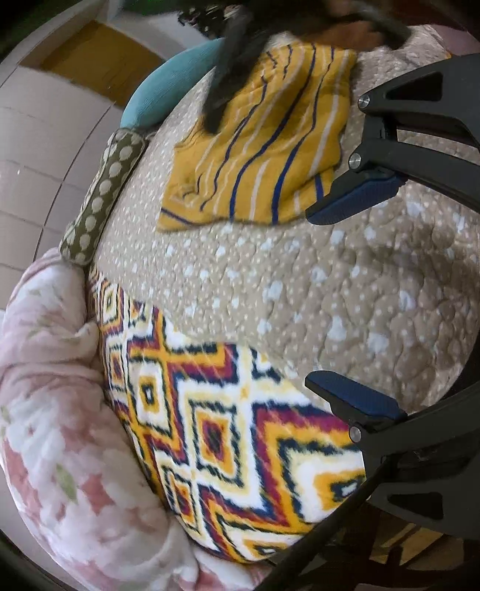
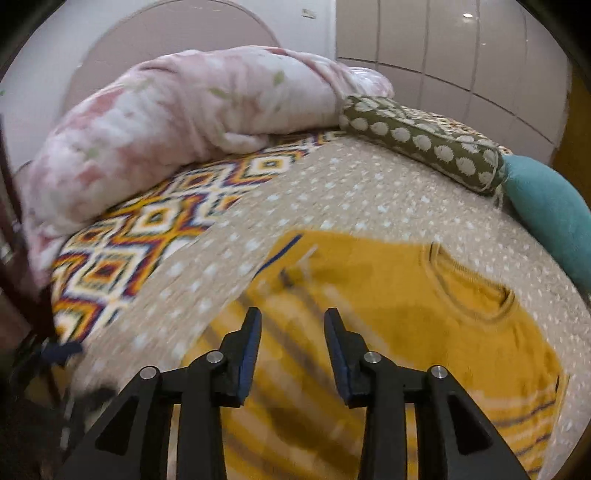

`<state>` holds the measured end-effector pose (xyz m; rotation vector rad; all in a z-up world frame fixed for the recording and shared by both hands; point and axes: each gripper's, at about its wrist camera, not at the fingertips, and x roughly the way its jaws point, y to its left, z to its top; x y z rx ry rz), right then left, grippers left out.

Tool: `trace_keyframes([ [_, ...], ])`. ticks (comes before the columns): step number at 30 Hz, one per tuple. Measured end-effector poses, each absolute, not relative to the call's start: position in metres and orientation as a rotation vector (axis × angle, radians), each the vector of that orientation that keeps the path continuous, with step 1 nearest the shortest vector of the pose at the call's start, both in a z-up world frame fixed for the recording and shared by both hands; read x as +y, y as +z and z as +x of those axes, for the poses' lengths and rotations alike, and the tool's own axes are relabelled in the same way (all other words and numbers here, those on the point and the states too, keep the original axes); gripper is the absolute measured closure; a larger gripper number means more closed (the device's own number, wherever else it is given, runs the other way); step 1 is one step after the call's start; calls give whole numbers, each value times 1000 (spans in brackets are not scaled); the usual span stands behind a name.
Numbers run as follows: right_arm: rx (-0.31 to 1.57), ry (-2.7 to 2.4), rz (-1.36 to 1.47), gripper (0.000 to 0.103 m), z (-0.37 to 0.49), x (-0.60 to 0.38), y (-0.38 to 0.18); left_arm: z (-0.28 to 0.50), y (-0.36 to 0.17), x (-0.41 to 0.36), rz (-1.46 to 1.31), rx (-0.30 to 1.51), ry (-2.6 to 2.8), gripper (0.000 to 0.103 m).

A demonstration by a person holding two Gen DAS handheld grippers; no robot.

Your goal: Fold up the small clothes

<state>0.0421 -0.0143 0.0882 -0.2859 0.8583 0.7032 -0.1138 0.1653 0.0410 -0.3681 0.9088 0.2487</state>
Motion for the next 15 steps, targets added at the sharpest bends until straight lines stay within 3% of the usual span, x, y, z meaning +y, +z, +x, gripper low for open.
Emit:
trace_keyframes([
  [7, 801, 813, -358, 46, -32, -22, 77, -121, 46, 181, -398, 894, 312, 23],
  [15, 699, 761, -614, 45, -71, 4, 41, -127, 56, 181, -360, 870, 334, 23],
])
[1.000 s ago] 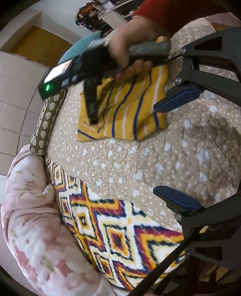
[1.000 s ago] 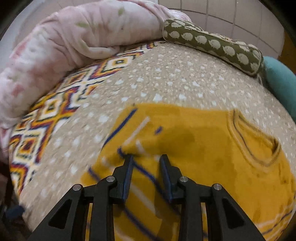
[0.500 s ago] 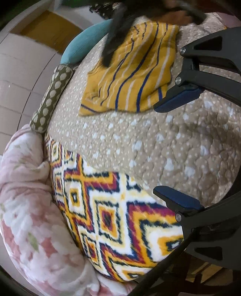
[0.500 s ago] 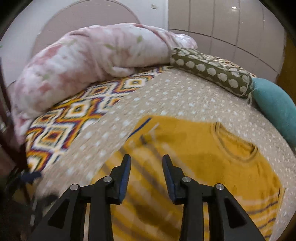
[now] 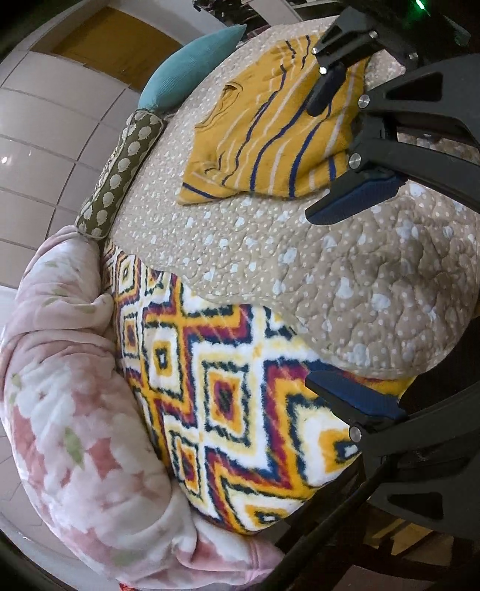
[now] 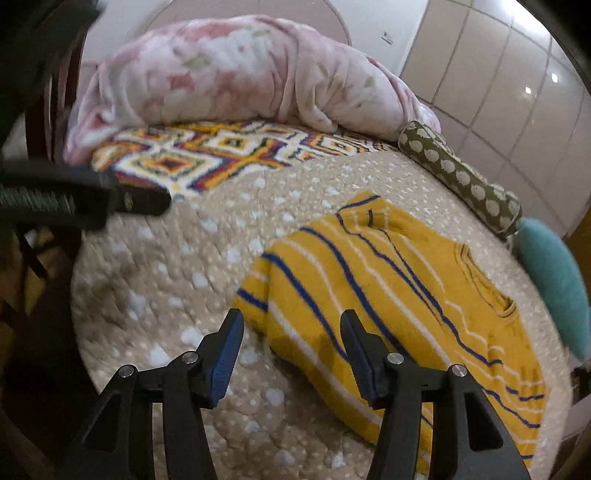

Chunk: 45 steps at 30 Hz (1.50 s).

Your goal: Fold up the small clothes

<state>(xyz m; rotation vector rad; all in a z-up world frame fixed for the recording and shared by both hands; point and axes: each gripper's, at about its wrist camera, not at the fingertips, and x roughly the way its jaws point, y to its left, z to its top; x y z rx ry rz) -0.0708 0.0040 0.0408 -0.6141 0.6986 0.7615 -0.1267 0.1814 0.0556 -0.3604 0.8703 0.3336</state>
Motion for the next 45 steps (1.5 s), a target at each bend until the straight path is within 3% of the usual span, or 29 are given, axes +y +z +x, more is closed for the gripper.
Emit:
trace_keyframes([
  [20, 584, 574, -853, 45, -59, 54, 6, -131, 53, 196, -361, 860, 388, 23],
  [21, 591, 578, -847, 47, -58, 55, 6, -132, 53, 196, -362, 861, 389, 23],
  [23, 621, 607, -816, 67, -55, 55, 6, -132, 53, 197, -360, 863, 393, 23],
  [24, 627, 607, -810, 82, -55, 55, 6, -133, 53, 197, -359, 864, 395, 23],
  [25, 622, 593, -808, 86, -55, 55, 6, -133, 54, 197, -360, 864, 397, 23],
  [35, 697, 578, -223, 90, -11, -31, 82, -115, 76, 181, -366, 852, 335, 23],
  [41, 678, 408, 122, 90, 12, -160, 108, -75, 91, 125, -317, 858, 176, 23],
  [45, 690, 251, 286, 90, 8, -254, 92, -43, 93, 72, -305, 878, 17, 23],
])
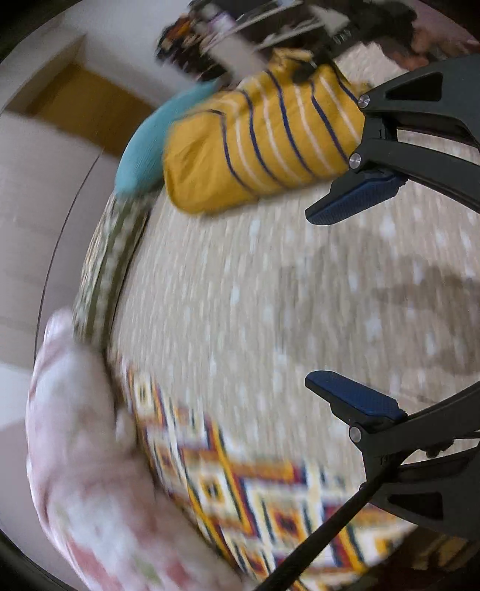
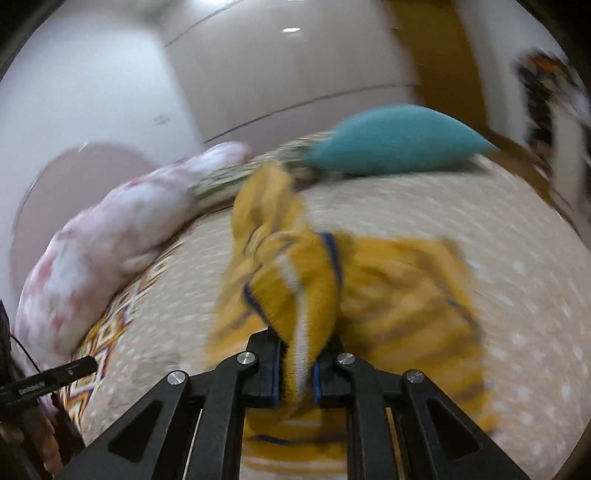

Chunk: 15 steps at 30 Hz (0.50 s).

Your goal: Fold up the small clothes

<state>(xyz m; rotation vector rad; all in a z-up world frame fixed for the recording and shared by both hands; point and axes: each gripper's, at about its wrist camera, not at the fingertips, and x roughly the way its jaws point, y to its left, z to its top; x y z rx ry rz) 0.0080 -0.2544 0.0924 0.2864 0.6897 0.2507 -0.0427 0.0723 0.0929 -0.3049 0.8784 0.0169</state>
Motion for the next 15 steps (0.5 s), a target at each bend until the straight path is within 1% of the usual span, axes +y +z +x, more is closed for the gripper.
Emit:
trace_keyframes([
  [2, 719, 172, 328, 90, 3, -292, 74, -27, 91, 44, -295, 891, -51, 23],
  [6, 791, 156, 448, 91, -4, -334, 39, -1, 84, -13, -249, 920, -160, 23],
  [10, 789, 182, 443, 90, -1, -331, 32, 17, 79, -68, -175, 928, -260, 23],
  [15, 782, 203, 453, 90, -1, -331, 27, 35, 61, -107, -98, 975, -301, 23],
])
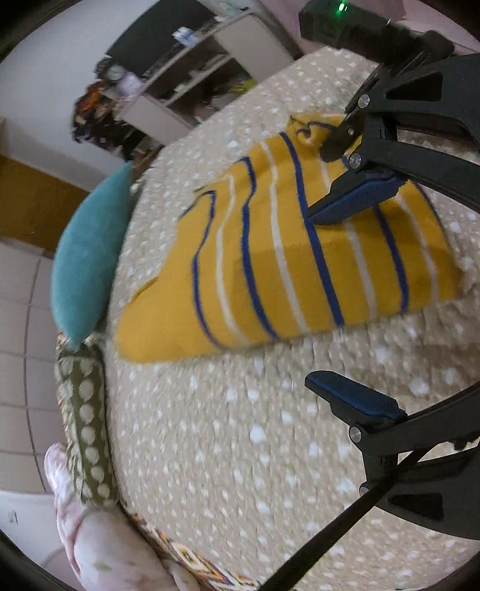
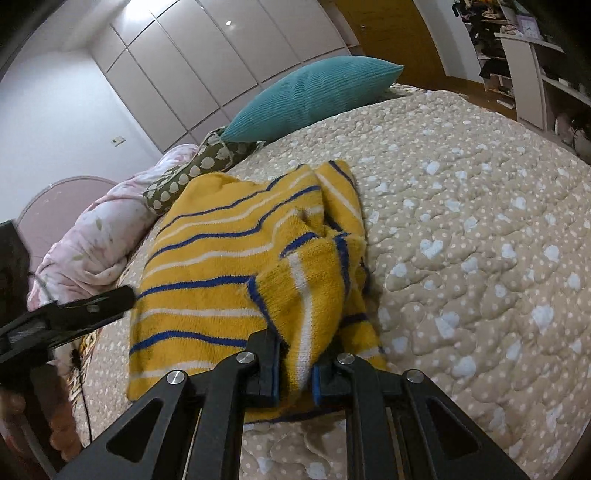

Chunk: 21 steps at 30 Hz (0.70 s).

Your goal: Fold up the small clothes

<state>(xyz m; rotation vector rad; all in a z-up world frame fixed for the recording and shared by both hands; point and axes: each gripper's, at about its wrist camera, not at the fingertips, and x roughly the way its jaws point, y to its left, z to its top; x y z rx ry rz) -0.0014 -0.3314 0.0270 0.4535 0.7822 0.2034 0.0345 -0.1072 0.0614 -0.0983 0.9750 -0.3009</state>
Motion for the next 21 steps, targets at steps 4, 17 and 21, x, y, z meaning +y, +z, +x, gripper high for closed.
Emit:
trace_keyframes([
  [4, 752, 202, 426, 90, -19, -335, 30, 42, 48, -121, -107, 1013, -329, 23],
  [17, 770, 213, 451, 87, -32, -351, 22, 53, 15, -138, -94, 1094, -390, 20],
  [21, 761, 217, 454, 79, -41, -357, 26, 55, 17, -139, -84, 1114, -407, 20],
])
